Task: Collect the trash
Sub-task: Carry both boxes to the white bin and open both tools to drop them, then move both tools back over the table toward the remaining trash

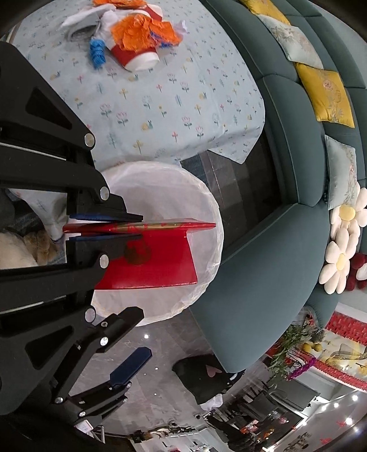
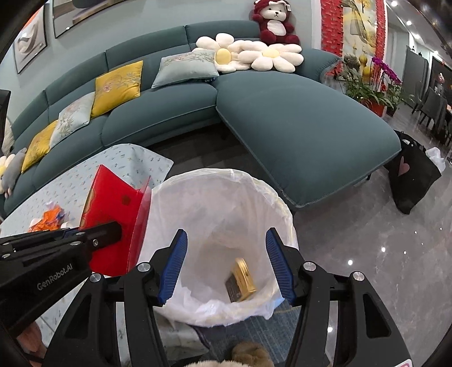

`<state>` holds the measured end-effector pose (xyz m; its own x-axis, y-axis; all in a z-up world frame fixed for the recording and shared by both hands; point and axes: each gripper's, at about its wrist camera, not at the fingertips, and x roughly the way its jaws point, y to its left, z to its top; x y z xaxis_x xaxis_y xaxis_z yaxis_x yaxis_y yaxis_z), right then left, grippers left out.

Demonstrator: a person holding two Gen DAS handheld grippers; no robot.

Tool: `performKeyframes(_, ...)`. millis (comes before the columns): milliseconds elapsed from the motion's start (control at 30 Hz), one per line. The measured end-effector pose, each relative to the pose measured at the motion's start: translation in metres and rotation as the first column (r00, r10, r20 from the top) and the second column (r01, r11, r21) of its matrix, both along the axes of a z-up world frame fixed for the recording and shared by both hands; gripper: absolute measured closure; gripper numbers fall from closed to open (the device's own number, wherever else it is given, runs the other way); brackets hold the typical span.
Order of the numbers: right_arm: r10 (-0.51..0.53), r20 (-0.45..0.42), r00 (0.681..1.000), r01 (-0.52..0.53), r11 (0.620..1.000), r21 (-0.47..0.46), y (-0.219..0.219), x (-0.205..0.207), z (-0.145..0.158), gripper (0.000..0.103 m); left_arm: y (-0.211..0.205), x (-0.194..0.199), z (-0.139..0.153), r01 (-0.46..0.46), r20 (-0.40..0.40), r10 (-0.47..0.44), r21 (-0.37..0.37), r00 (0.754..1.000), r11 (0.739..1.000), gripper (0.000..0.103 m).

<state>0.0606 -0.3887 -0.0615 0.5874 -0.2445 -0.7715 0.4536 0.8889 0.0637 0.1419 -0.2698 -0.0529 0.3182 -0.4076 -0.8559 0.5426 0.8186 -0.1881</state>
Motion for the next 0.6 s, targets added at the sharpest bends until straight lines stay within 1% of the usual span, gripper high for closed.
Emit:
performKeyframes(33, 0.001, 0.000, 1.000, -0.001, 1.000, 0.005, 0.000, 0.001, -0.001, 0.047, -0.002, 0.002, -0.001, -0.006, -0.004, 0.006, -0.005, 1.000, 1.000, 0.092)
performKeyframes(100, -0.006, 0.000, 1.000, 0.006, 1.000, 0.001, -0.003, 0.005, -0.003, 0.047, -0.003, 0.006, -0.002, -0.028, 0.000, 0.028, -0.004, 1.000, 1.000, 0.080)
performKeyframes(133, -0.011, -0.003, 1.000, 0.011, 1.000, -0.002, -0.005, 0.006, -0.002, 0.046, -0.002, 0.008, -0.002, -0.037, 0.002, 0.037, -0.004, 0.999, 0.999, 0.078)
performKeyframes(200, -0.020, -0.004, 1.000, 0.020, 1.000, 0.006, -0.009, 0.008, -0.002, 0.044, 0.001, 0.012, -0.002, -0.055, -0.002, 0.055, 0.000, 0.998, 0.998, 0.064)
performKeyframes(267, -0.035, 0.001, 0.999, 0.035, 0.999, 0.012, -0.012, 0.006, -0.001, 0.037, 0.007, 0.016, -0.001, -0.075, -0.004, 0.075, -0.012, 0.997, 0.997, 0.056)
performKeyframes(500, -0.036, 0.010, 0.999, 0.036, 0.999, -0.013, 0.000, -0.001, 0.011, 0.037, 0.030, 0.013, 0.009, -0.102, 0.023, 0.102, -0.029, 0.994, 0.994, 0.056)
performKeyframes(600, -0.027, 0.016, 0.999, 0.028, 0.999, -0.029, 0.009, -0.004, 0.020, 0.033, 0.042, 0.009, 0.015, -0.109, 0.037, 0.110, -0.034, 0.993, 0.993, 0.055)
